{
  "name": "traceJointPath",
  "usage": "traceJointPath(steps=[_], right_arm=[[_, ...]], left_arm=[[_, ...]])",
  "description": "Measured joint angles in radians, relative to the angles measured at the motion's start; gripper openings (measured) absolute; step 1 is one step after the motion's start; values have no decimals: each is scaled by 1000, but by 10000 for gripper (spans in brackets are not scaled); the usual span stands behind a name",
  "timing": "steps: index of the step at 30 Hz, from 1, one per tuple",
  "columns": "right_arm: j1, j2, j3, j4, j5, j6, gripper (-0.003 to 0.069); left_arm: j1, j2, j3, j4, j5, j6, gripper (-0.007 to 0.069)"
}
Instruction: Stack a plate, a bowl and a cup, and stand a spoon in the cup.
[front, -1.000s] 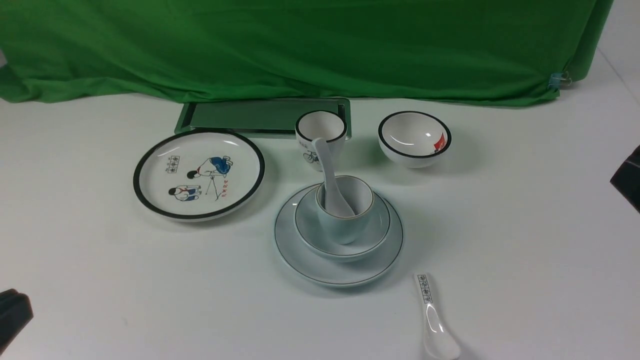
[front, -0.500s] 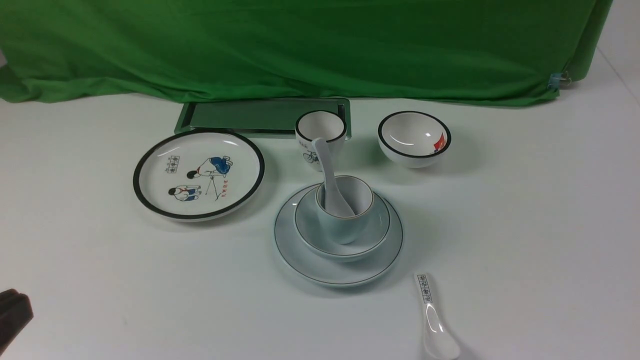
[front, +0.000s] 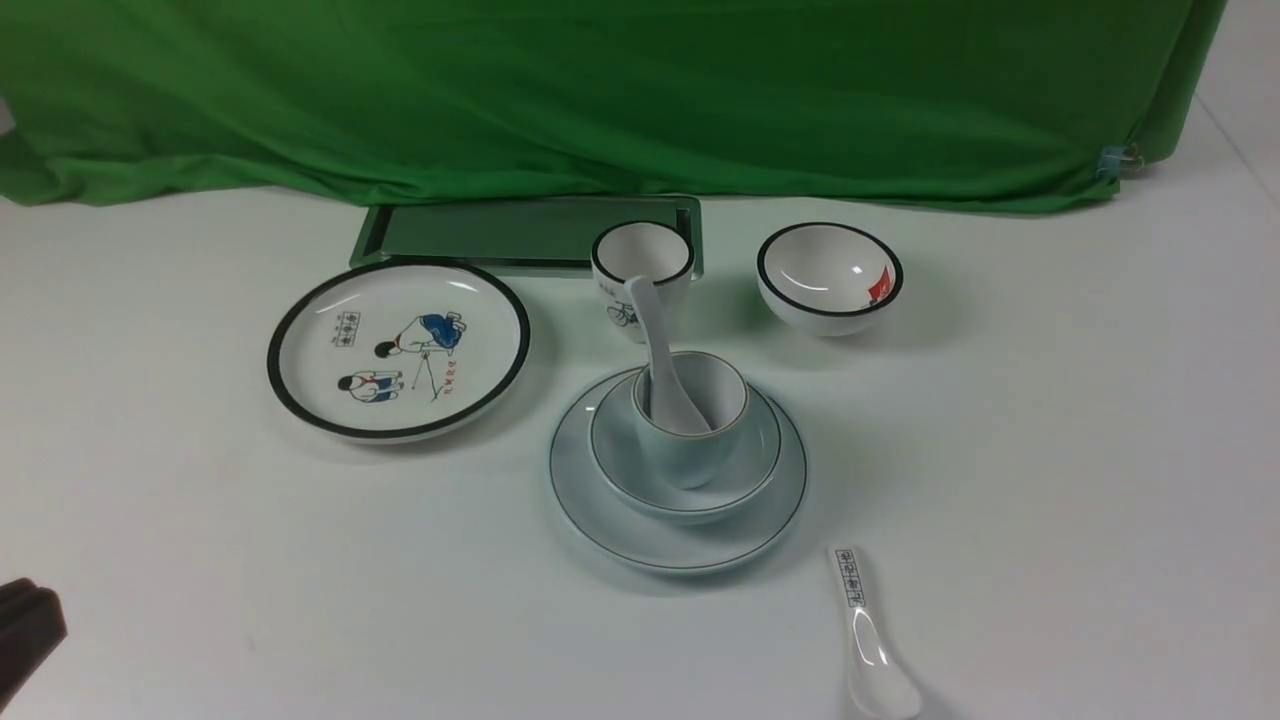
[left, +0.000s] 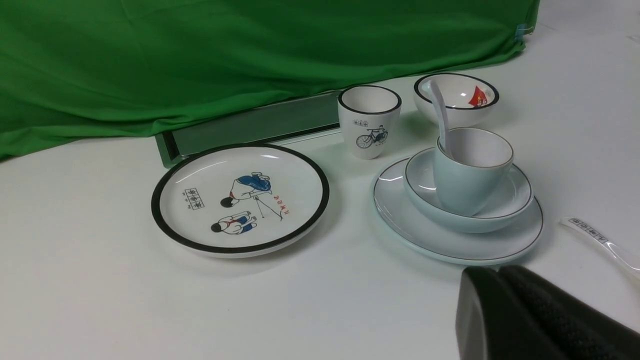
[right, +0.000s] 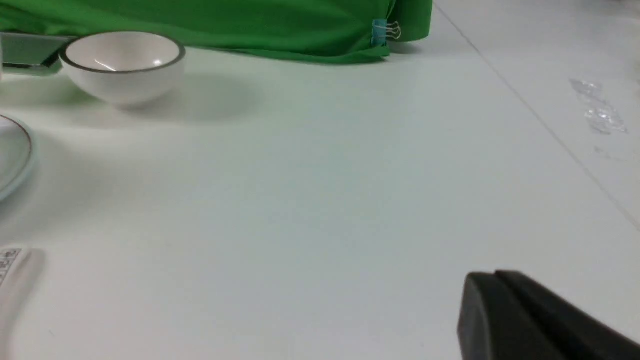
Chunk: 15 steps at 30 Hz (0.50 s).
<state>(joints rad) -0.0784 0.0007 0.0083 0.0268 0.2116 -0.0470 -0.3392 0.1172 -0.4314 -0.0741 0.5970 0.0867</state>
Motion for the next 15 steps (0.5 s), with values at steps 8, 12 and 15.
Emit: traceJointPath(steps=[8,12,15], right_arm=[[0,0,0,-2,7,60,13],[0,0,0,-2,8,63,16],[0,0,0,-2,8,63,19]], left_arm=[[0,0,0,0,0,0,-31],[0,0,0,0,0,0,-31],[0,0,0,0,0,0,-31]])
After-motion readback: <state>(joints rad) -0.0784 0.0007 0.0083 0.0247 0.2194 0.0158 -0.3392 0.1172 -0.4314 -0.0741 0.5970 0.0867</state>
